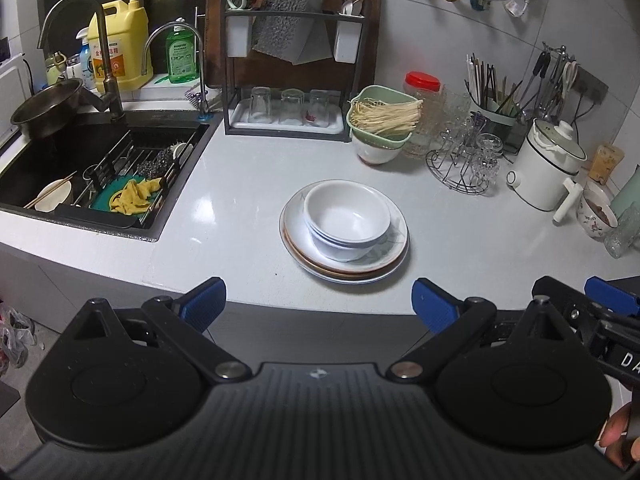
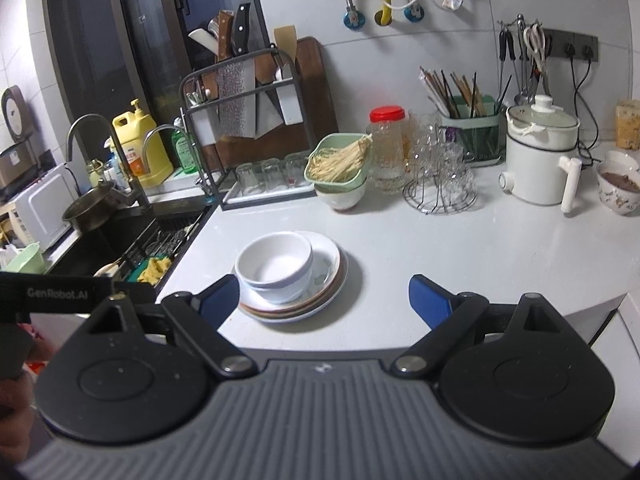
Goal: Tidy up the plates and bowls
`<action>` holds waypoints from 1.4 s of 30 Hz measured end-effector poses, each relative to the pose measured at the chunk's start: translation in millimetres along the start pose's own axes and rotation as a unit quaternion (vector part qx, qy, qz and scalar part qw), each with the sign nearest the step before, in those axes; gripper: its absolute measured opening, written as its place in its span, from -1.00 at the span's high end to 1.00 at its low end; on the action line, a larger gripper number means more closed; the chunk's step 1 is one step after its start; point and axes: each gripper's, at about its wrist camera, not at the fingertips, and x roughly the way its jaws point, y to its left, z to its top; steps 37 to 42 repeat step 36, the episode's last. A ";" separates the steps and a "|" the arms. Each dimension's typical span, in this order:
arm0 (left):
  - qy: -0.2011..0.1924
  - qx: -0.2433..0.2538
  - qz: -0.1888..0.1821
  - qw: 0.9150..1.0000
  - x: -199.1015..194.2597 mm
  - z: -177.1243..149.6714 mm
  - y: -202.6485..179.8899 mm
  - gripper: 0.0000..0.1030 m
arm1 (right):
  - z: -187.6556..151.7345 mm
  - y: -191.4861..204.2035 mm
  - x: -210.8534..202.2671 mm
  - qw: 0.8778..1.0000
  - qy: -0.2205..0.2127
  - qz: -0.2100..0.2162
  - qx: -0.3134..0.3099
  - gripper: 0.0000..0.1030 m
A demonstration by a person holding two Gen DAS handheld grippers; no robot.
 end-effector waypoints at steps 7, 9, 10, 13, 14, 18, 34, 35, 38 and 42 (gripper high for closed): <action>-0.003 -0.007 0.006 1.000 -0.2 0.4 5.6 -0.96 | -2.2 2.1 4.7 1.000 0.011 0.000 -0.005 -0.80; -0.002 -0.010 0.008 1.000 -0.8 1.0 7.9 -0.96 | -1.9 2.8 6.1 1.000 0.011 -0.003 -0.004 -0.80; -0.002 -0.010 0.009 1.000 -1.1 0.8 8.5 -0.96 | -1.7 2.8 6.6 1.000 0.011 -0.002 -0.004 -0.80; -0.001 -0.010 0.011 1.000 -1.6 0.7 9.6 -0.96 | -1.7 3.1 8.4 1.000 0.013 0.000 -0.001 -0.80; -0.001 -0.011 0.011 1.000 -1.6 0.7 9.5 -0.96 | -1.5 3.0 9.3 1.000 0.015 0.001 0.001 -0.80; 0.004 -0.013 0.002 1.000 -1.0 0.4 11.3 -0.96 | -1.7 3.3 11.2 1.000 0.017 0.007 0.003 -0.80; 0.010 -0.015 0.005 1.000 -4.5 -4.2 10.1 -0.96 | -4.4 3.1 14.5 1.000 0.026 0.011 0.004 -0.80; 0.010 -0.014 0.006 1.000 -4.2 -3.2 9.3 -0.96 | -4.7 1.5 14.3 1.000 0.026 0.011 0.006 -0.80; 0.009 -0.014 0.007 1.000 -4.2 -3.1 8.5 -0.96 | -4.8 0.3 14.0 1.000 0.026 0.011 0.007 -0.80; 0.009 -0.014 0.007 1.000 -4.2 -3.1 8.5 -0.96 | -4.8 0.3 14.0 1.000 0.026 0.011 0.007 -0.80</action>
